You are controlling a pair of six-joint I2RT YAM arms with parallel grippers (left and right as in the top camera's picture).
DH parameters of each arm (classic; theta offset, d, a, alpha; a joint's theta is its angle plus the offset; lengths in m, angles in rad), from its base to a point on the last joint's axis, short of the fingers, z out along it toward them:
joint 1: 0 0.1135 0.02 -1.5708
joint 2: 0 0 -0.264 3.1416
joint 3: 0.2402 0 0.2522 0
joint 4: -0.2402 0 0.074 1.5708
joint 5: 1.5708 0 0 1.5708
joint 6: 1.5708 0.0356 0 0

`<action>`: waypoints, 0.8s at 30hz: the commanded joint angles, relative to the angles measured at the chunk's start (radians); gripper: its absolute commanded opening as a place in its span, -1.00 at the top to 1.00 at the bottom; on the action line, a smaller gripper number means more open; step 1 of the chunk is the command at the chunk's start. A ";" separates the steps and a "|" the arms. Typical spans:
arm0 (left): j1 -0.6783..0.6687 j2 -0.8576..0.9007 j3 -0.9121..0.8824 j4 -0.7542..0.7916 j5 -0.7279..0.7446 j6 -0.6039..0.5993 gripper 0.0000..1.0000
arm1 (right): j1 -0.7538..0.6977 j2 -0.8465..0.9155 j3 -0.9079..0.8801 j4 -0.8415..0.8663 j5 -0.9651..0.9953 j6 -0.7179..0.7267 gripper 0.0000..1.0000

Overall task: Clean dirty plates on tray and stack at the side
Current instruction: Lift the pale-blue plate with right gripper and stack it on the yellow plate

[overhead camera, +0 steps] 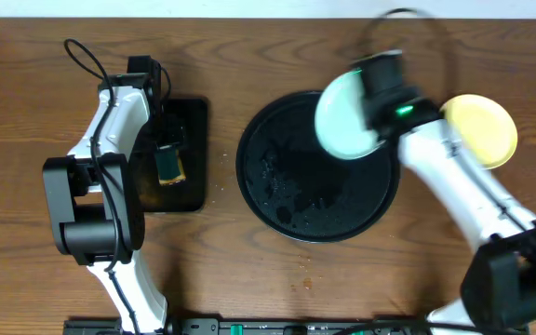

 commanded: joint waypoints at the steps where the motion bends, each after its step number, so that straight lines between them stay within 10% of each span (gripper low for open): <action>1: 0.003 -0.004 -0.002 -0.006 -0.008 0.003 -0.66 | -0.297 -0.002 0.001 -0.003 -0.476 0.026 0.98; 10: 0.003 -0.004 -0.002 -0.006 -0.008 0.003 -0.67 | -0.852 0.048 0.001 0.060 -0.603 -0.008 0.98; 19: 0.003 -0.004 -0.002 -0.006 -0.008 0.003 -0.67 | -0.920 0.172 0.001 0.103 -0.720 -0.008 0.95; 24: 0.003 -0.004 -0.002 -0.006 -0.008 0.003 -0.67 | -0.888 0.207 0.001 0.102 -0.768 -0.045 -0.11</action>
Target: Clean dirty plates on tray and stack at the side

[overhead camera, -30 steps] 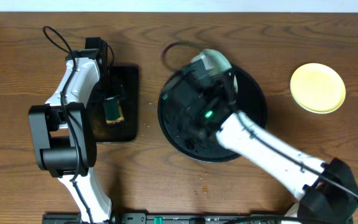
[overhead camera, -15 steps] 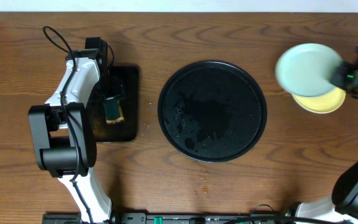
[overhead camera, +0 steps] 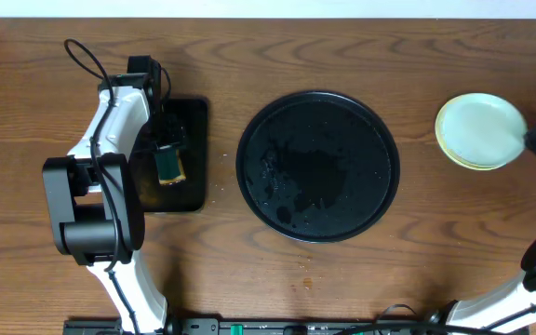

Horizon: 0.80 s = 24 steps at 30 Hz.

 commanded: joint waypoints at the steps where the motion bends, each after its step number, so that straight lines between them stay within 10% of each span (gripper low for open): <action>1: 0.003 -0.004 -0.002 -0.006 -0.008 0.003 -0.67 | 0.037 0.010 0.002 -0.009 -0.077 -0.070 -0.17; 11: 0.003 -0.004 -0.002 -0.006 -0.008 0.003 -0.67 | 0.285 0.009 0.002 -0.159 -0.217 -0.362 -0.53; 12: 0.003 -0.004 -0.002 -0.006 -0.008 0.003 -0.67 | 0.322 0.009 0.002 -0.169 -0.217 -0.362 -0.99; 24: 0.003 -0.004 -0.002 -0.006 -0.008 0.003 -0.67 | 0.517 0.009 0.001 -0.169 -0.213 -0.362 -0.99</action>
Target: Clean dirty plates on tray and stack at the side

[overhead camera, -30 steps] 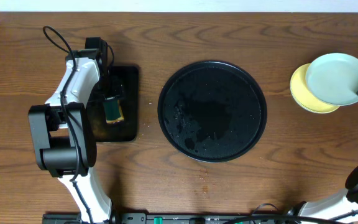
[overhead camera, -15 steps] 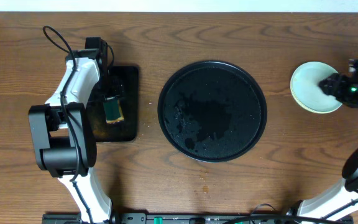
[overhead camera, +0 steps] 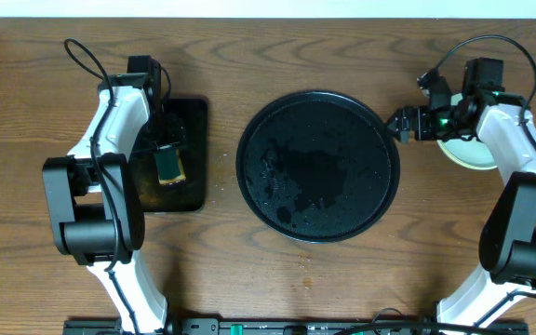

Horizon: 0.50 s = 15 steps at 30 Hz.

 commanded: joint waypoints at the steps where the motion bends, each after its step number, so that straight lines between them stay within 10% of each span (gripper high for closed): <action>1: 0.003 -0.004 -0.002 -0.005 -0.008 0.003 -0.67 | 0.017 -0.002 0.001 -0.003 -0.011 -0.019 -0.98; 8: 0.003 -0.004 -0.002 -0.005 -0.008 0.003 -0.67 | 0.021 -0.037 -0.006 0.000 0.080 -0.019 -0.99; 15: 0.003 -0.004 -0.002 -0.005 -0.008 0.003 -0.67 | 0.194 -0.565 -0.064 0.000 0.248 -0.019 -0.99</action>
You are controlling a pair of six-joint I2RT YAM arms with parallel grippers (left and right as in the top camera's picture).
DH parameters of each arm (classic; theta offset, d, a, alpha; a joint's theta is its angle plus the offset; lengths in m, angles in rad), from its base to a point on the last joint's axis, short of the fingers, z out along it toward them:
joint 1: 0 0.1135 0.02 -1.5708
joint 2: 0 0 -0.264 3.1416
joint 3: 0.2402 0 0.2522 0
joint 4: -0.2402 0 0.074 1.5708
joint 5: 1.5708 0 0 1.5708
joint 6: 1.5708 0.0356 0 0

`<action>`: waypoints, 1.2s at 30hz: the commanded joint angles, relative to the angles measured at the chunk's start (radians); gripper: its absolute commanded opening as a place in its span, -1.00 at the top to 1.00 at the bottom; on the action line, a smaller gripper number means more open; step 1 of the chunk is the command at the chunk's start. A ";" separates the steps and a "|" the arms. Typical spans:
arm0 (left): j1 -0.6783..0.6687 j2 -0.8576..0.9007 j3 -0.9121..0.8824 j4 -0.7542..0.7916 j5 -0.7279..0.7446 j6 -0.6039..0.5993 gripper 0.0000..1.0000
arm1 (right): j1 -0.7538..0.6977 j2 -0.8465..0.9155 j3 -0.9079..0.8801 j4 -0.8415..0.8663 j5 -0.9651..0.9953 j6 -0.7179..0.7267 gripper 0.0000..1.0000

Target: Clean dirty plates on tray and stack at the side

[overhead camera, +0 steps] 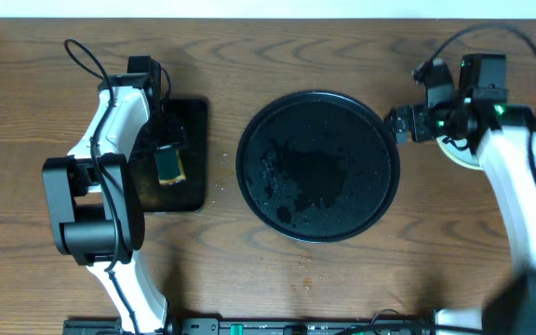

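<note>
The round black tray (316, 102) sits mid-table with no plates on it, only wet smears and crumbs. The stacked plates (461, 154), pale green over yellow, lie at the right side, mostly hidden under my right arm. My right gripper (396, 124) hovers at the tray's right rim, left of the stack, holding nothing that I can see; its jaws are too dark to read. My left gripper (169, 147) points down at a green-and-yellow sponge (168, 168) on a small black mat (194, 121); its grip on the sponge is unclear.
A few crumbs (303, 275) lie on the wooden table in front of the tray. Cables loop above both arms. The arm bases stand at the front edge, left and right.
My right arm's rear links have shifted, while its gripper stays by the tray's right rim. The left arm, the sponge and the plates have not moved.
My right gripper held the pale green plate over the tray's far right part, with the yellow plate alone at the side. Then the green plate lay on the yellow one. After that the gripper stood without a plate at the tray's right rim, where it still is.
</note>
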 commanded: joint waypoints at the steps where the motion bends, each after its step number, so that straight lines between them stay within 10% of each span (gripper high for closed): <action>1: 0.003 -0.004 -0.002 -0.005 -0.008 0.003 -0.67 | 0.117 -0.365 0.005 0.001 0.037 -0.013 -0.99; 10: 0.003 -0.004 -0.002 -0.005 -0.008 0.003 -0.67 | 0.209 -1.019 -0.053 0.004 0.064 -0.090 -0.99; 17: 0.003 -0.004 -0.002 -0.005 -0.008 0.003 -0.67 | 0.113 -1.537 -0.594 0.383 0.201 -0.147 -0.99; 28: 0.003 -0.004 -0.002 -0.005 -0.008 0.003 -0.67 | 0.081 -1.573 -1.244 0.947 0.288 0.104 -0.99; 36: 0.003 -0.004 -0.002 -0.005 -0.008 0.003 -0.68 | 0.078 -1.573 -1.283 0.652 0.338 0.129 -0.98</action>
